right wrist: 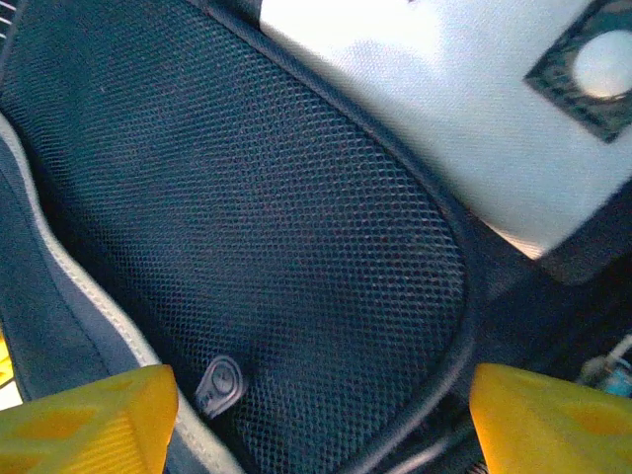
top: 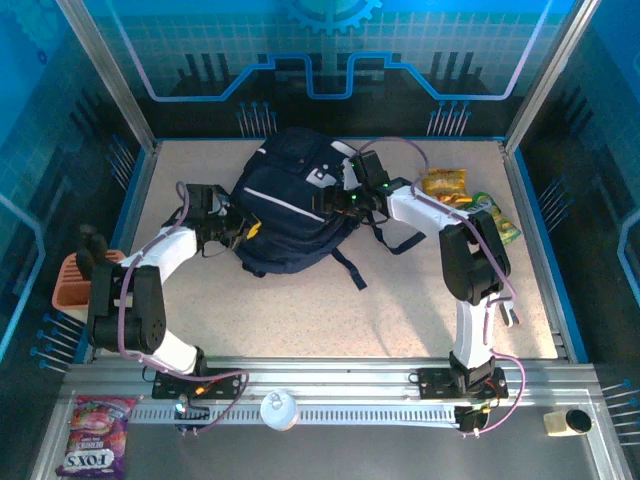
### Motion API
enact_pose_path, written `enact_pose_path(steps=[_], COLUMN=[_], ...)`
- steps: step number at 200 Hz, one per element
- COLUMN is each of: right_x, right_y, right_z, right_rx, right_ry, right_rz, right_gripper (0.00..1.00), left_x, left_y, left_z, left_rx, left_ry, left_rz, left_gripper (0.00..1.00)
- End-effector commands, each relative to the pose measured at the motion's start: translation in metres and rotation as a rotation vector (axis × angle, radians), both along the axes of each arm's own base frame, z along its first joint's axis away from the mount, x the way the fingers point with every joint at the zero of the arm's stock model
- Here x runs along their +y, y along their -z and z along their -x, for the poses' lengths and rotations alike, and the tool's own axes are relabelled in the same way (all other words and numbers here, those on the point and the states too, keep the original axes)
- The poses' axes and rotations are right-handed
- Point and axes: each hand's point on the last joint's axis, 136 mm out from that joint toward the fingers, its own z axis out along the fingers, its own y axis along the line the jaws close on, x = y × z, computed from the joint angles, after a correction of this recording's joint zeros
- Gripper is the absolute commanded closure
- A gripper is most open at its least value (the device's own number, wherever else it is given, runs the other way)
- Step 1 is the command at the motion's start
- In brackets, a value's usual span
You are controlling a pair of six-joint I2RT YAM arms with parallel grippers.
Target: Pack the student bag
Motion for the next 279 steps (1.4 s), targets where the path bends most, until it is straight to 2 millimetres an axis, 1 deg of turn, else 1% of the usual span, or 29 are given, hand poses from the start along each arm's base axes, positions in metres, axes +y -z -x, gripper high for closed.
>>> enact_pose_path(steps=[1,14,27,60,72,88,104,122,155,176,201,217,229,279], right_x=[0.022,0.025,0.029,0.035,0.037,0.038,0.038,0.034,0.013,0.005,0.007,0.005,0.005,0.01], right_y=[-0.004,-0.003,-0.003,-0.005,-0.009,-0.013,-0.015,-0.015,-0.004,0.002,-0.001,0.002,0.005,0.005], right_z=[0.006,0.011,0.02,0.055,0.068,0.081,0.09,0.089,0.071,0.063,0.065,0.066,0.067,0.078], right_rx=[0.039,0.052,0.064,0.104,0.099,0.084,0.057,0.007,-0.123,-0.135,-0.14,-0.138,-0.137,-0.143], right_ry=[-0.075,-0.095,-0.127,-0.204,-0.238,-0.27,-0.301,-0.313,-0.278,-0.258,-0.25,-0.234,-0.239,-0.284], right_rz=[-0.047,-0.05,-0.064,-0.114,-0.133,-0.138,-0.133,-0.096,0.079,0.137,0.103,0.103,0.102,0.058], right_gripper=[0.22,0.21,0.21,0.21,0.21,0.21,0.21,0.23,0.26,0.29,0.34,0.42,0.44,0.43], left_x=[-0.003,-0.003,-0.003,-0.002,-0.002,-0.002,-0.001,-0.001,-0.001,0.0,0.0,0.0,0.0,0.0], left_y=[0.0,0.0,-0.001,-0.003,-0.004,-0.005,-0.006,-0.007,-0.011,-0.011,-0.013,-0.012,-0.012,-0.012], left_z=[0.004,0.003,0.002,-0.004,-0.007,-0.011,-0.013,-0.015,-0.016,-0.014,-0.014,-0.014,-0.014,-0.014], left_rx=[0.015,0.012,0.01,-0.001,-0.007,-0.01,-0.013,-0.015,-0.024,-0.02,-0.024,-0.021,-0.022,-0.02], left_ry=[0.017,0.015,0.012,-0.007,-0.016,-0.022,-0.023,-0.024,-0.023,-0.021,-0.019,-0.019,-0.02,-0.017], left_rz=[0.034,0.038,0.041,0.05,0.056,0.058,0.057,0.053,0.049,0.044,0.039,0.04,0.039,0.044], left_gripper=[0.98,0.98,0.98,0.98,0.98,0.98,0.98,0.98,0.98,0.98,0.98,0.98,0.98,0.98])
